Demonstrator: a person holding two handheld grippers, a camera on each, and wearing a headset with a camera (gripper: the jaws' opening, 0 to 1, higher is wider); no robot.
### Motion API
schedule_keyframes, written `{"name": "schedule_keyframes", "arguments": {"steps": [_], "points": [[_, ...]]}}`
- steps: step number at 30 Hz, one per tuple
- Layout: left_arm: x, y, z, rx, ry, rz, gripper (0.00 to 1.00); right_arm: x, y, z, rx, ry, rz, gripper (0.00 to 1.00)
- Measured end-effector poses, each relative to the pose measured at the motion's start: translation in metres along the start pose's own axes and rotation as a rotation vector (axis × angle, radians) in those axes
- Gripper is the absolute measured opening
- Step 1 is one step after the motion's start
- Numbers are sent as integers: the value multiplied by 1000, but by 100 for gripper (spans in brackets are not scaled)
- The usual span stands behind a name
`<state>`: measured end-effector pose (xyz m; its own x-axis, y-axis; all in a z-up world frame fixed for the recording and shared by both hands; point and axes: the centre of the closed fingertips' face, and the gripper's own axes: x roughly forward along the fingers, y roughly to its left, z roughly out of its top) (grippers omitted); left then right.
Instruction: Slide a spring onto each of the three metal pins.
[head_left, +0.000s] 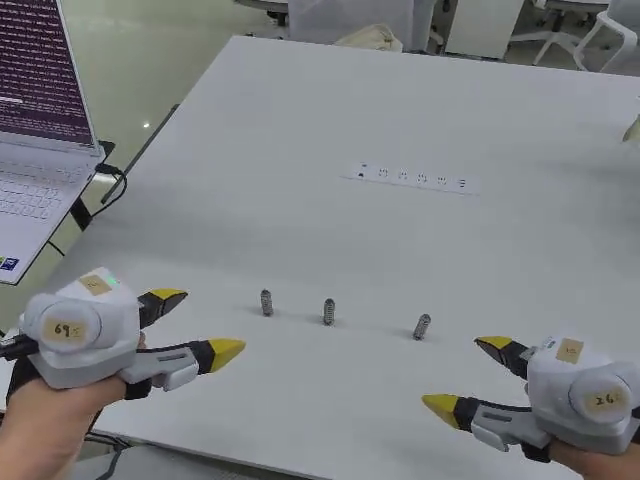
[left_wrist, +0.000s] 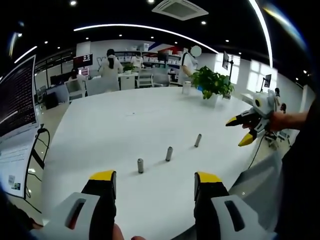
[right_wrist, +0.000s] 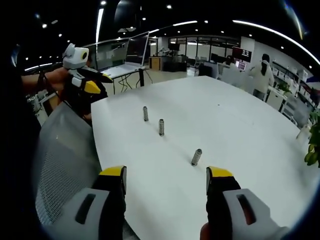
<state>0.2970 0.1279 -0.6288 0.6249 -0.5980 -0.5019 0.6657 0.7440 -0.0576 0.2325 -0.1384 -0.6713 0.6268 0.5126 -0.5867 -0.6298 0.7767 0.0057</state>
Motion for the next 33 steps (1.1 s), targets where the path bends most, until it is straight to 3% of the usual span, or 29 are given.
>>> {"name": "schedule_keyframes", "arguments": {"steps": [14,29,33], "points": [[-3,-3,5,-29,-22,27,64,-7,2,-11,59,12,-7,72],[-7,-1,2,-48,-25,44,67,-2,10,-13,26,27,11,76],[-7,-2,0,-51,-22,44,67,0,13,-19,13,56,13,76]]}}
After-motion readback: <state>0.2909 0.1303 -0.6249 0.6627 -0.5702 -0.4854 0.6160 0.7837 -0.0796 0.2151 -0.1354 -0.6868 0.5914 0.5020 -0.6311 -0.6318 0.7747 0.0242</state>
